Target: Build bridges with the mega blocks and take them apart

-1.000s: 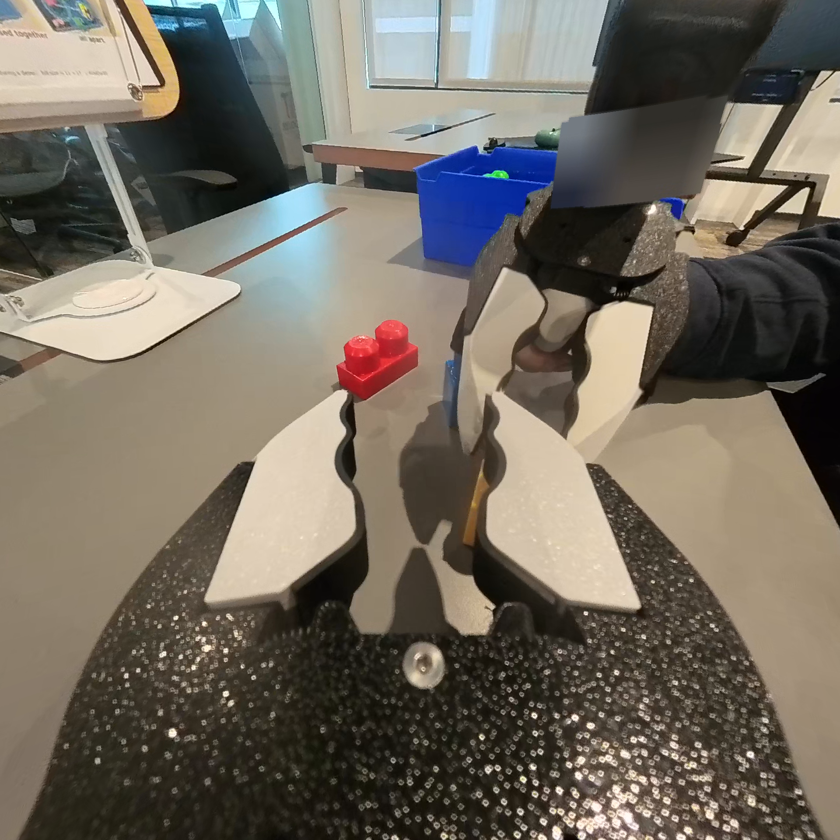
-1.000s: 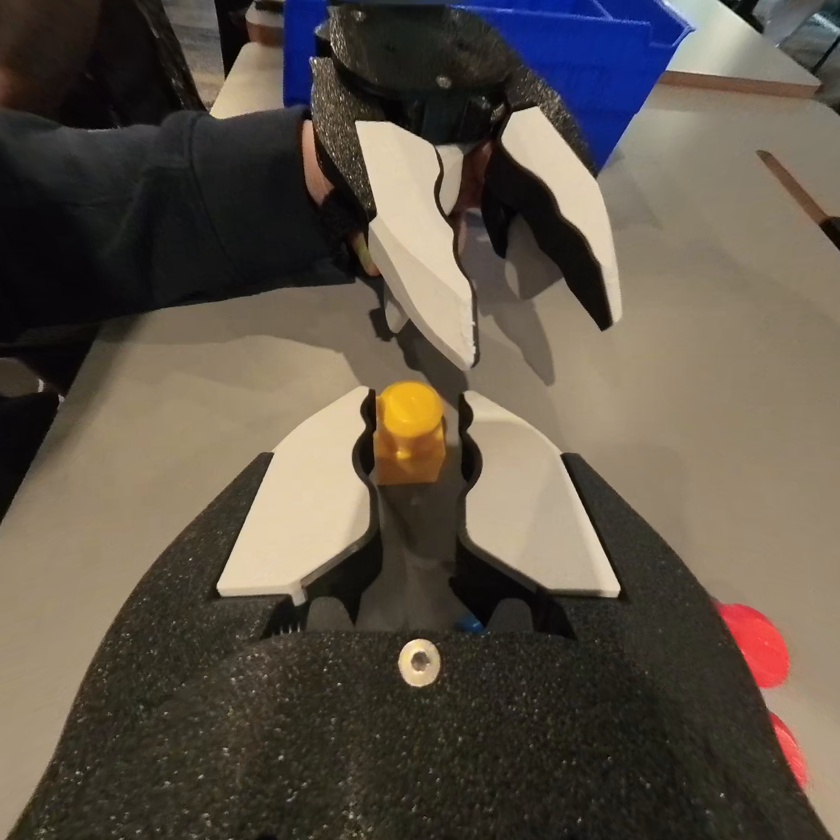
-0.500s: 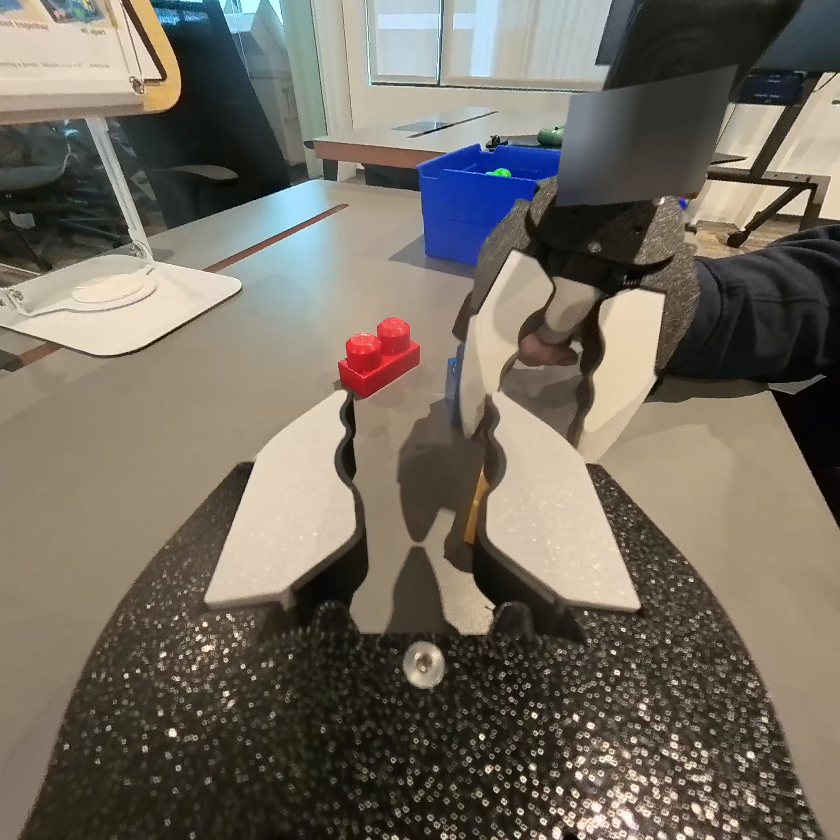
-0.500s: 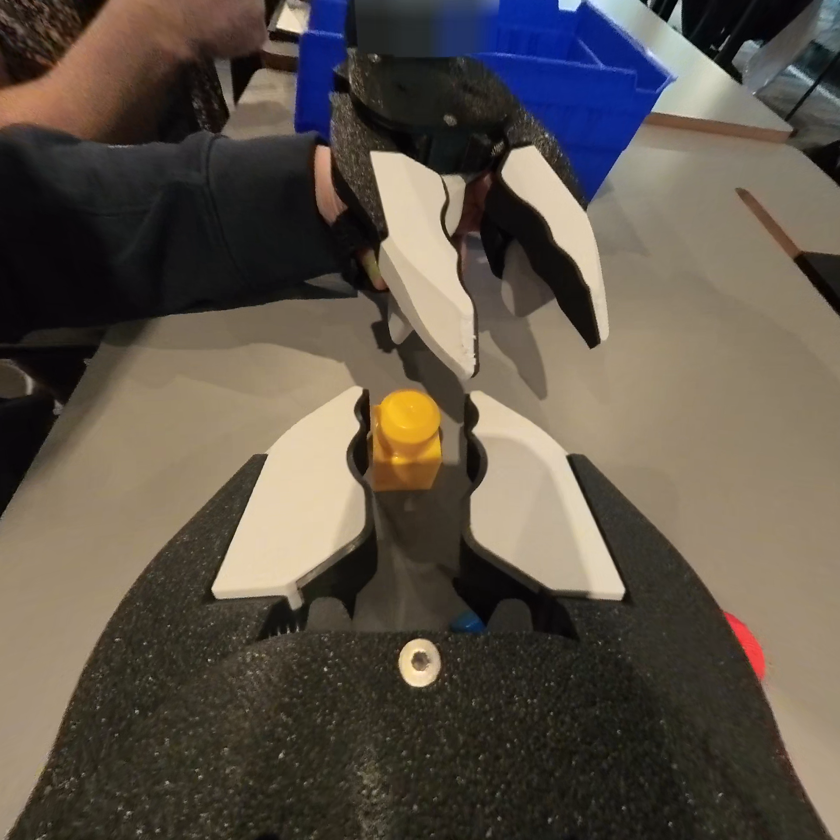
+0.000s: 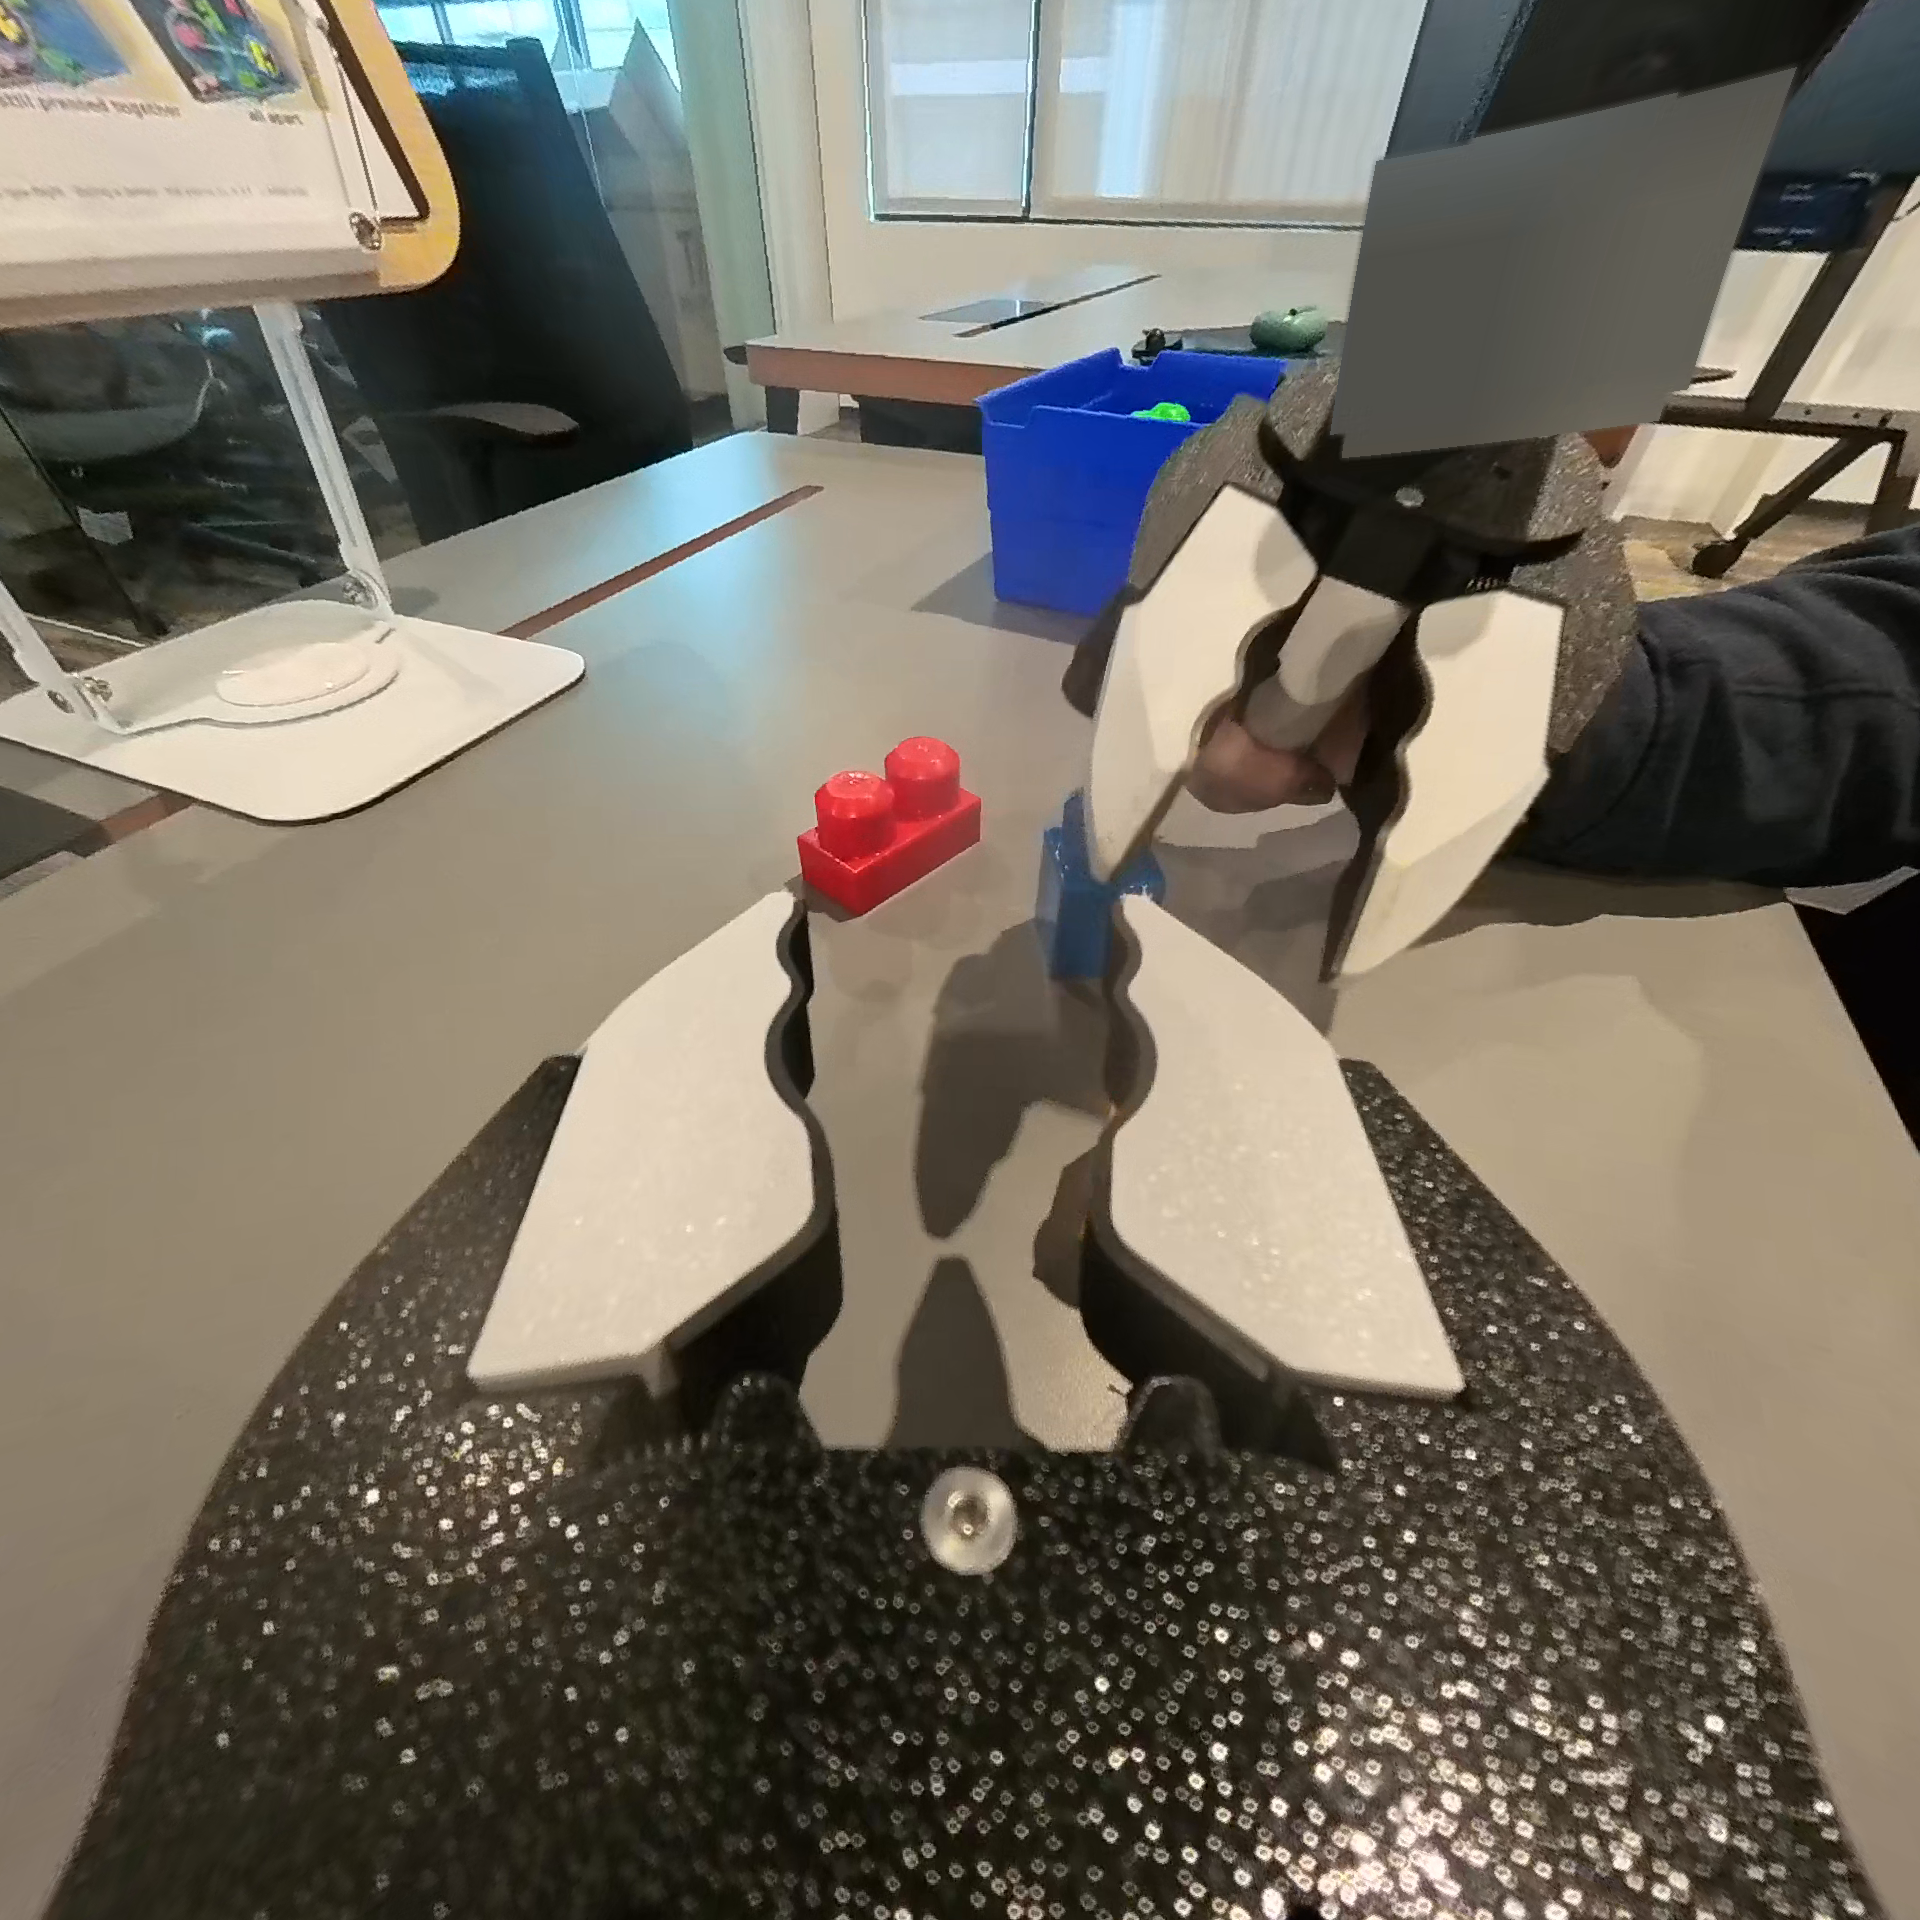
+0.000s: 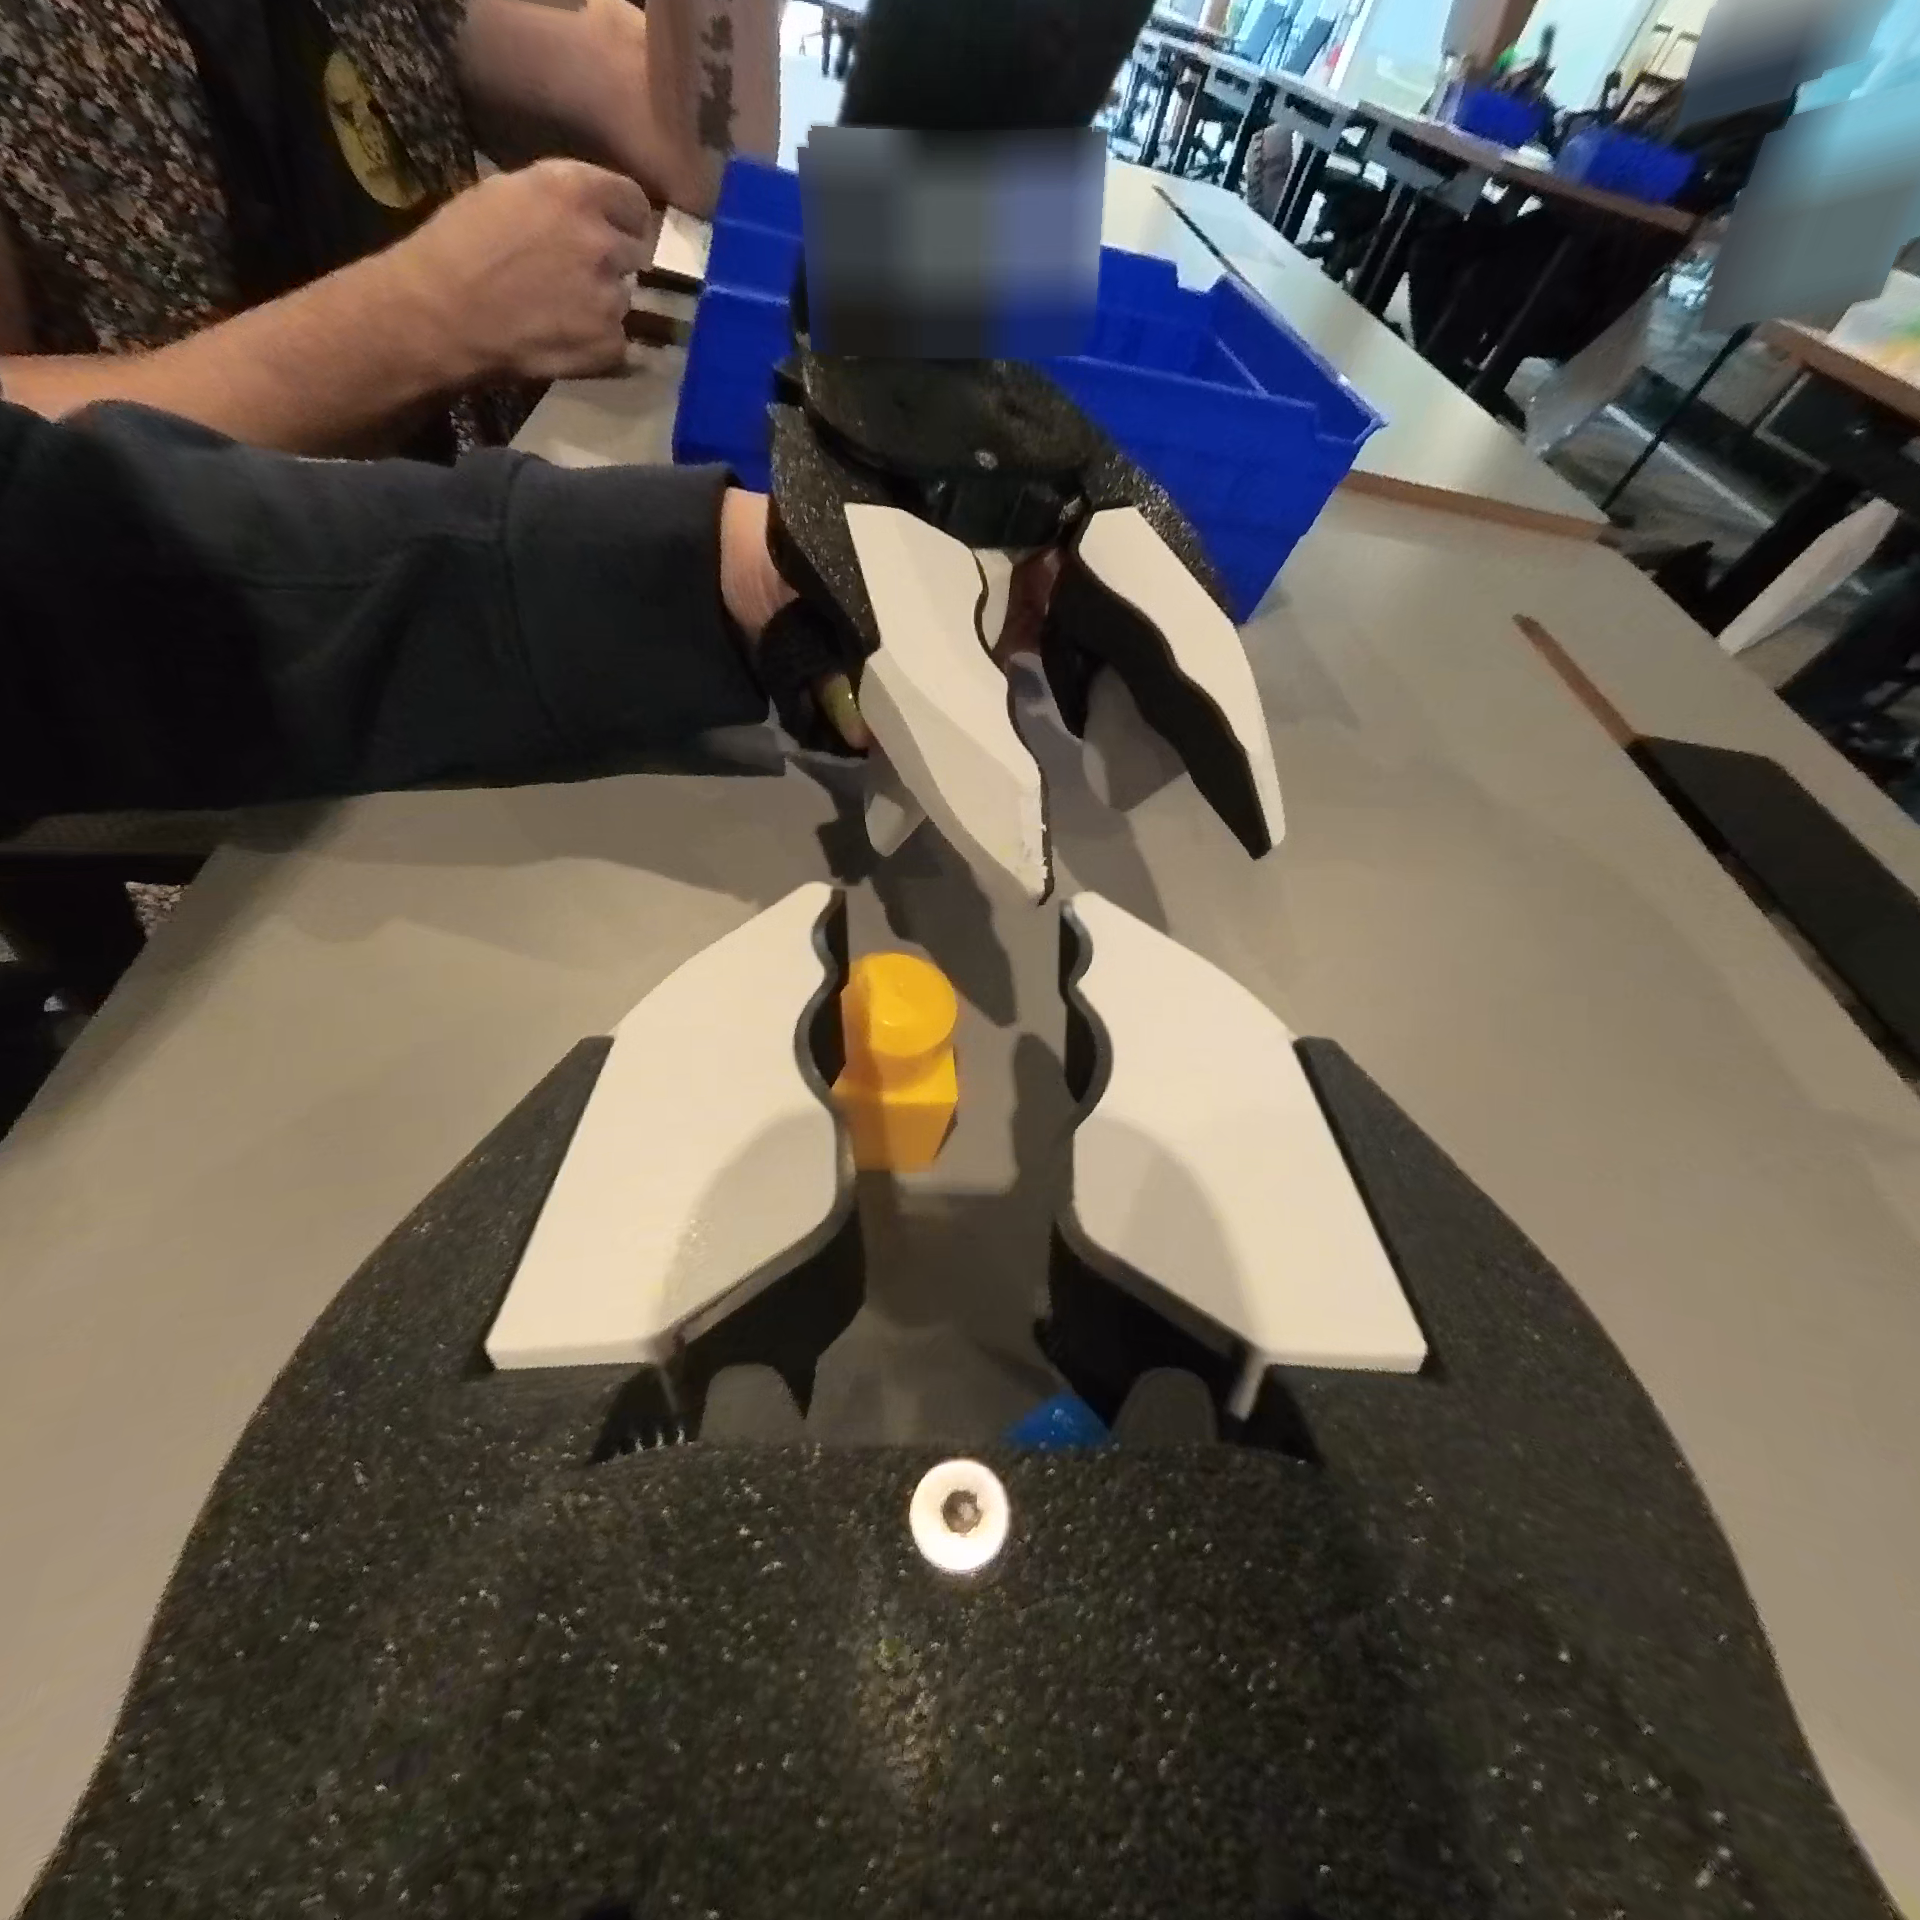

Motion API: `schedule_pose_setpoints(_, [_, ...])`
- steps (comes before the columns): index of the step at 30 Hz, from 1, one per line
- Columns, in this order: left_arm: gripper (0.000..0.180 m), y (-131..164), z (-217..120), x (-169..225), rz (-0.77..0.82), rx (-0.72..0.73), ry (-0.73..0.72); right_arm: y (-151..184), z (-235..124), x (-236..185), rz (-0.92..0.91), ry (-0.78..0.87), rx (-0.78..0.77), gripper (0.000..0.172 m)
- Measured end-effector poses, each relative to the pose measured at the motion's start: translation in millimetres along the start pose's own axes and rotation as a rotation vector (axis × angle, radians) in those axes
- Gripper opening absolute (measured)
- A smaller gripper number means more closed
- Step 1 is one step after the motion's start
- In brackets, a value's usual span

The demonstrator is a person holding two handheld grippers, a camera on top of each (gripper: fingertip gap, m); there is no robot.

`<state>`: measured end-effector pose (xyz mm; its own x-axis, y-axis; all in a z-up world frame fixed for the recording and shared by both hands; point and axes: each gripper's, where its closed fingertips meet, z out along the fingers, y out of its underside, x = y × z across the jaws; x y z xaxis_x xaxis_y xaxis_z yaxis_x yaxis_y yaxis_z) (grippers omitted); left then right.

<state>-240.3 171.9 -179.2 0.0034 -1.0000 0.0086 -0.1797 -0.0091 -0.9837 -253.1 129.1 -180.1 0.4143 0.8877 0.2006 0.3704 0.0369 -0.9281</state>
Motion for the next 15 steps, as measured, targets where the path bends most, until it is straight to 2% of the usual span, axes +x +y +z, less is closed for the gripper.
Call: schedule_pose_setpoints(15, [0.053, 1.7, 1.5, -0.1, 0.001, -0.004, -0.002, -16.8, -17.5, 16.8, -0.016, 0.096, 0.122, 0.035])
